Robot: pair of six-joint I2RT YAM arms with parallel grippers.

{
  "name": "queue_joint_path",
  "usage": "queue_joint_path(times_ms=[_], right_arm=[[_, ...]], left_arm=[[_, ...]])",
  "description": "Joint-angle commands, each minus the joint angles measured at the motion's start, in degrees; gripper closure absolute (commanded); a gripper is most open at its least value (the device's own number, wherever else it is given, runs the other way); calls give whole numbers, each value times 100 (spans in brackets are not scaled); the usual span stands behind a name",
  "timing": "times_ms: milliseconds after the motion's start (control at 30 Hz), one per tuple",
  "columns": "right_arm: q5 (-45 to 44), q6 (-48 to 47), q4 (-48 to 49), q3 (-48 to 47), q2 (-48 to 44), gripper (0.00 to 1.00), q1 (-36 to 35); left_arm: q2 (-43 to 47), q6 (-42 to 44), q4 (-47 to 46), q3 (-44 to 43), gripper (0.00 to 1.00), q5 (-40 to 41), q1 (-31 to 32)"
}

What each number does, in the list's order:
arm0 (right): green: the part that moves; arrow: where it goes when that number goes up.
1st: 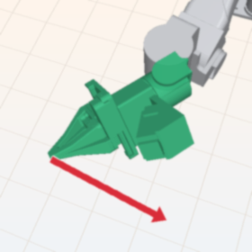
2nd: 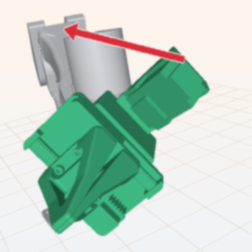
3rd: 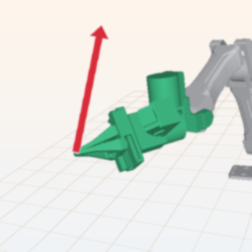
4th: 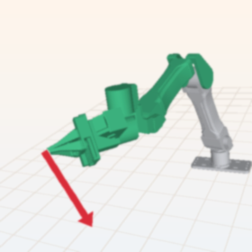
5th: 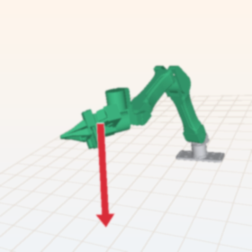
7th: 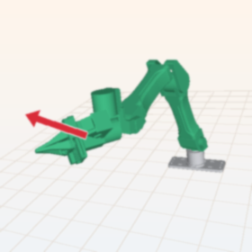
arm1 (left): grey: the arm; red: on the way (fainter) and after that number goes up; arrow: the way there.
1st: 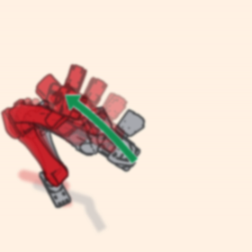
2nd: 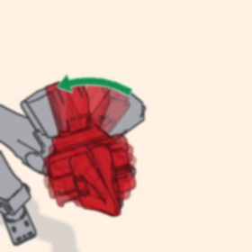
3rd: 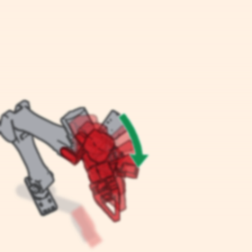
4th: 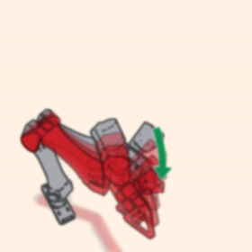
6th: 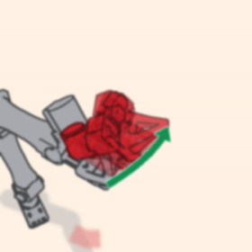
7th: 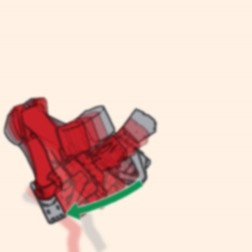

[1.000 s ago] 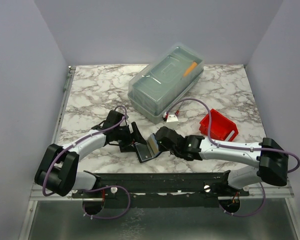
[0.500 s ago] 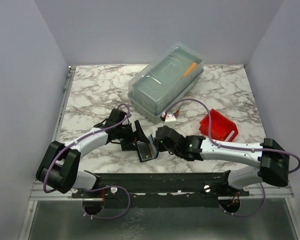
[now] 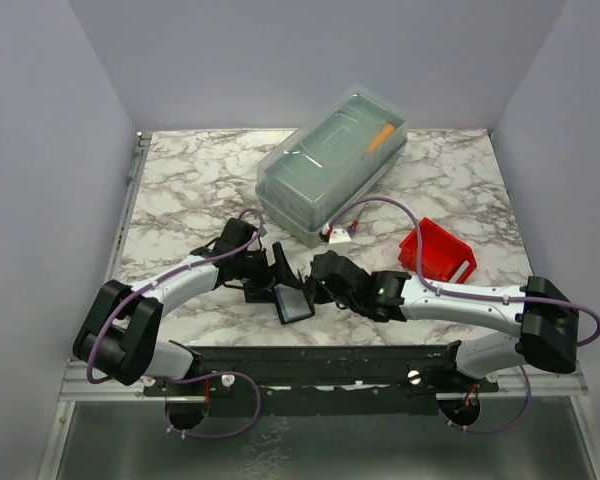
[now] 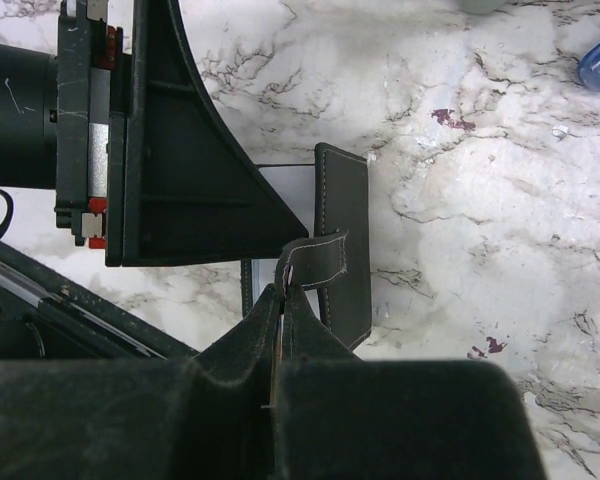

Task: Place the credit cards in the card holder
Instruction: Open the card holder at the center of the board.

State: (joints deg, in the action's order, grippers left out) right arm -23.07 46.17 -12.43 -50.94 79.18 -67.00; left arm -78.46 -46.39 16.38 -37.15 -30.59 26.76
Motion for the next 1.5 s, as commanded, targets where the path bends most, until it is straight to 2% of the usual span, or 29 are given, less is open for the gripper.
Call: queue_joint_path(times_ms=[0,133,233,267,333,433,567,867,1467], right_arm=[[29,-20,102,-80,55,100,12],[-200,286,-152,18,16,99,32],[-290,543,-336,254,-113,99,100],[-277,630,-347,349,-179,99,143],[-170,781,-238,632,-368,99,238],[102,1028,43,1102,-665,99,457],[162,1325,27,1458,-855,99,590],[232,1582,38,1762,-671,99,723],[262,1518,74,1745,-626,99,759]], left_arm=[[-1,60,-90,-120,11,-20,48],[94,44,-82,-125,21,-9,45],[141,7,-82,-173,39,-27,48],[130,0,-81,-203,40,-61,48],[137,-20,-74,-269,38,-122,48],[151,-36,-79,-384,25,-245,48],[127,-67,-87,-464,24,-321,49],[-10,-343,-514,-363,51,-688,58],[-160,-378,-601,-266,67,-686,222]])
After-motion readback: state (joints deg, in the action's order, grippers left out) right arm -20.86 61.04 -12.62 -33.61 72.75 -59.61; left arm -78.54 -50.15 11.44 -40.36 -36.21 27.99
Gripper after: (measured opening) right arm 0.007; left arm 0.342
